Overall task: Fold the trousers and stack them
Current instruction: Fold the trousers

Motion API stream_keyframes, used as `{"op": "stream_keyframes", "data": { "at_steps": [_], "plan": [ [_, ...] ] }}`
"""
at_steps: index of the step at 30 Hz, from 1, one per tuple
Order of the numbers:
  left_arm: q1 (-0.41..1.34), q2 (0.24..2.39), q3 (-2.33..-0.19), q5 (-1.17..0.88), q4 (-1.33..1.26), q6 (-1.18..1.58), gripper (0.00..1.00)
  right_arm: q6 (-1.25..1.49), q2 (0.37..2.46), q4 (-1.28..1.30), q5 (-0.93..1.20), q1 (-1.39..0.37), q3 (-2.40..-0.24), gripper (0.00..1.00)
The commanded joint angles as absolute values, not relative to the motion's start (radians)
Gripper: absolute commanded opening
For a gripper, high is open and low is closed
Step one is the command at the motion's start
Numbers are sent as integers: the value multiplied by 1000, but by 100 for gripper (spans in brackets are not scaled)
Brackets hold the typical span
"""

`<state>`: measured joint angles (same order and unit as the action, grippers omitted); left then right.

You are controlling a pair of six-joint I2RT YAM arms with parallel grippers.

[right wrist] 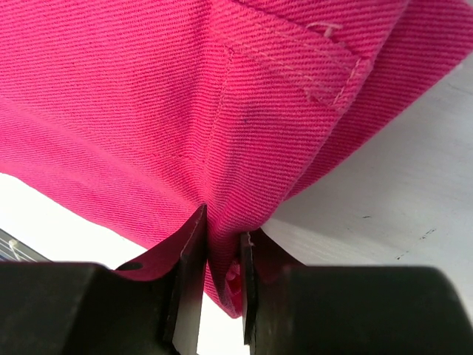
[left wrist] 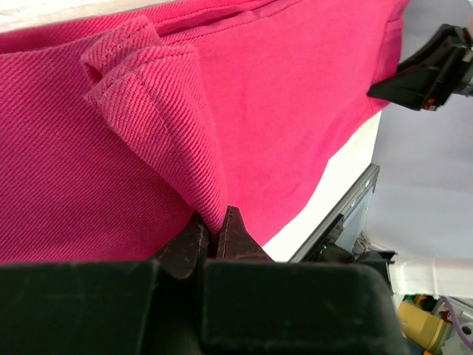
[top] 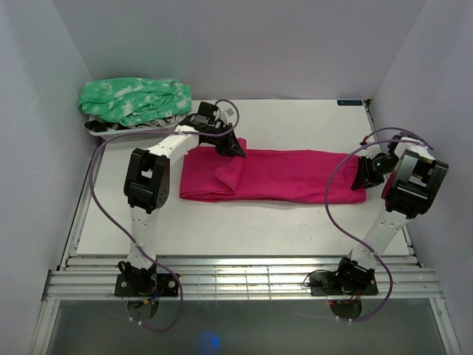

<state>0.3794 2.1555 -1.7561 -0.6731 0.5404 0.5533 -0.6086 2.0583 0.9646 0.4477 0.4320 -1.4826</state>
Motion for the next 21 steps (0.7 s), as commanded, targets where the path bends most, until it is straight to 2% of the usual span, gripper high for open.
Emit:
{"op": "stream_keyframes", "data": {
  "at_steps": [1,8,9,10,14,17,21],
  "plan": [
    [406,2186,-1744,-630,466,632,0,-611,2054,971,474,414,-1493,9],
    [431,2206,-1671,-653,374,689,1,-617,2040,960,465,405,-1470,8],
    [436,2209,-1667,-657,359,692,11,-618,2040,959,463,403,-1470,8],
    [442,2207,-1657,-655,348,699,30,-617,2040,959,463,403,-1470,8],
    [443,2172,-1638,-669,266,716,76,-614,2040,962,462,399,-1474,8],
    [443,2126,-1666,-705,232,697,91,-612,2036,962,460,397,-1483,10],
    [436,2074,-1723,-745,350,591,92,-611,2026,965,454,399,-1496,13]
  ]
}}
